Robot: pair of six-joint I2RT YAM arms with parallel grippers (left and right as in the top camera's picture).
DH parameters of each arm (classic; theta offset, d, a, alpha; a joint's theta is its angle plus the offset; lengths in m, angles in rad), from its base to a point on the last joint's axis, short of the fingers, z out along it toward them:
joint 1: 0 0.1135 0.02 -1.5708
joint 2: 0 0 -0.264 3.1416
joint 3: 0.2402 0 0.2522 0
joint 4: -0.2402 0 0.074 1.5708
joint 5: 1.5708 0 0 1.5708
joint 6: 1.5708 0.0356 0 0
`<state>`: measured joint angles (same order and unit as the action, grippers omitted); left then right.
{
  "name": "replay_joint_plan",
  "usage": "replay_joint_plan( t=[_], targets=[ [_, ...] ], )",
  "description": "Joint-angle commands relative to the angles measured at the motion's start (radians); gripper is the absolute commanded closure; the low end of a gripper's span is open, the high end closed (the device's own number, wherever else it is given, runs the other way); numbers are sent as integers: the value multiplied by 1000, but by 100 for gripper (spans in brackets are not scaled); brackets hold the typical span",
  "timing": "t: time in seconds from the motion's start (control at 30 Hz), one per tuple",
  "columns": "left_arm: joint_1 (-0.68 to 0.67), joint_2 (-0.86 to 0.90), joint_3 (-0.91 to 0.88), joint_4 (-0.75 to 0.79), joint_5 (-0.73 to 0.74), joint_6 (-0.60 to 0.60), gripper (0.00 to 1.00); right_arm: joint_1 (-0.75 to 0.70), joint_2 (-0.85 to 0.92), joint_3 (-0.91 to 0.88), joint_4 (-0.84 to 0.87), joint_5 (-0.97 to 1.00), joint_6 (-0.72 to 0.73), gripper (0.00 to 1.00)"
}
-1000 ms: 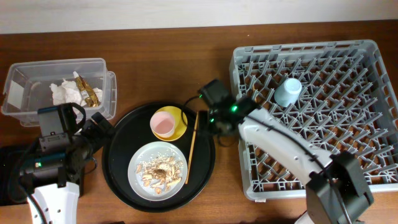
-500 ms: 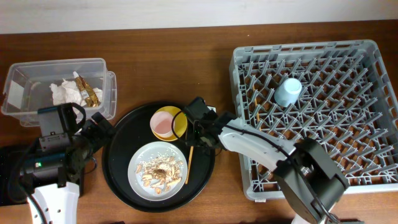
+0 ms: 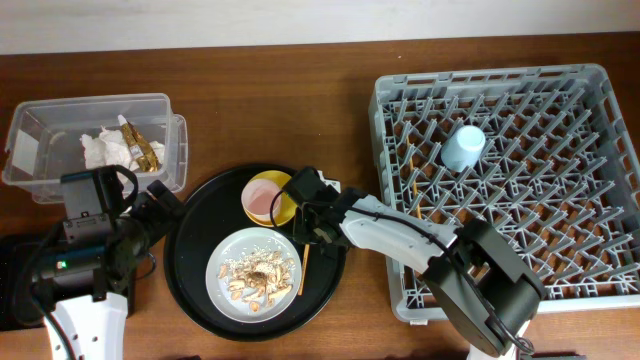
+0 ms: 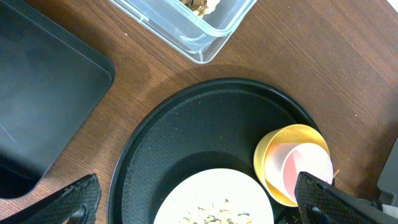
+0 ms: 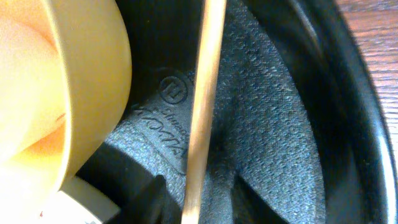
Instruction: Sort waste into correct bins and load items into the dishwasher rack
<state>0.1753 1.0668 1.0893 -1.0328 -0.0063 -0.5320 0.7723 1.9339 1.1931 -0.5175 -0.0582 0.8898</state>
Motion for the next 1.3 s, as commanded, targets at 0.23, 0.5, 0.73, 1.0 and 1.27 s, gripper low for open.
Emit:
replay_joint_plan(
  t=[0.23,0.5,0.73,1.0,1.27],
  targets=[
    [3,-2,0,-1,7,5,1,-2,-8,56,-72,16,8,96],
    [3,-2,0,-1,7,5,1,-183,-201,185,-303,33,-240,96],
    [3,-2,0,-2,7,5,1,-499,-324,234,-423,32,-725,96],
    [3,-2,0,-1,7,5,1,-652,-307,211,-444,-27,-912,96],
    [3,-2,0,-1,7,5,1,-656,-222,211,-421,-27,-904,66]
  ],
)
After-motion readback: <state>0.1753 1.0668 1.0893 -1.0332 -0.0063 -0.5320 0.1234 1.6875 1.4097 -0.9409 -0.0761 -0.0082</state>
